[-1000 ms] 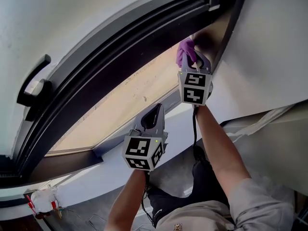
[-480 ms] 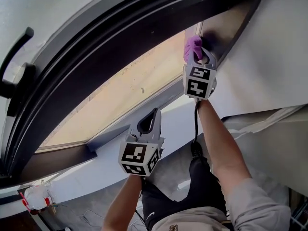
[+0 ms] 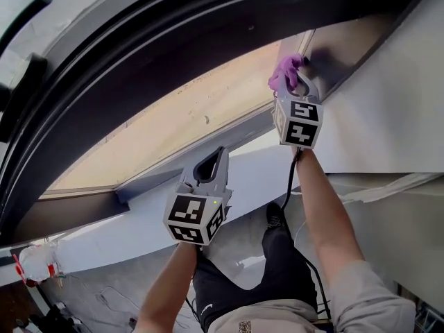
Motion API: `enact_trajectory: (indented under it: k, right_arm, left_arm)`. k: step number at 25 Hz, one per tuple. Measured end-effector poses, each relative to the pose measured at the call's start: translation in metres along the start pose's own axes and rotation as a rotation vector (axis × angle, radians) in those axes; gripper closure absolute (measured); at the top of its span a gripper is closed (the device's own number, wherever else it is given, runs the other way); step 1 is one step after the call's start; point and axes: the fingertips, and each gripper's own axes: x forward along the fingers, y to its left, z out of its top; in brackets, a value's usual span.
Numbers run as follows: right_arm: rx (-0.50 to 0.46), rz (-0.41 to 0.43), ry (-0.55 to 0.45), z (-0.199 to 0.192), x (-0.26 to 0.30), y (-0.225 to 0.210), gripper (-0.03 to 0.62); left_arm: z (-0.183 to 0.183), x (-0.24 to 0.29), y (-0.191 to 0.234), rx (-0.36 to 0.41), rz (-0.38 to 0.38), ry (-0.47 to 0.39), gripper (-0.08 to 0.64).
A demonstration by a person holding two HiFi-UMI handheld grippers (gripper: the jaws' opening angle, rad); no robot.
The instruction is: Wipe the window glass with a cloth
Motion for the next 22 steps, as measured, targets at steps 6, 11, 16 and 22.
enact_trajectory:
  k: [6, 11, 16, 22]
  right_arm:
    - [-0.075, 0.085, 0.013, 0.001, -0.007, 0.025, 0.503]
    - [-0.101, 0.127, 0.01, 0.006, -0.022, 0.065, 0.503]
    - [-0.12, 0.163, 0.006, 0.005, -0.035, 0.115, 0.503]
    - [-0.149, 0.191, 0.017, -0.002, -0.05, 0.175, 0.503]
  left_arm:
    - [0.001, -0.009, 0.012, -0.014, 0.034, -0.013, 0.56]
    - [0.003, -0.035, 0.021, -0.021, 0.049, -0.034, 0.56]
    - [0.0, -0.074, 0.042, -0.033, 0.089, -0.057, 0.56]
    - [-0.019, -0.129, 0.079, -0.066, 0.161, -0.067, 0.56]
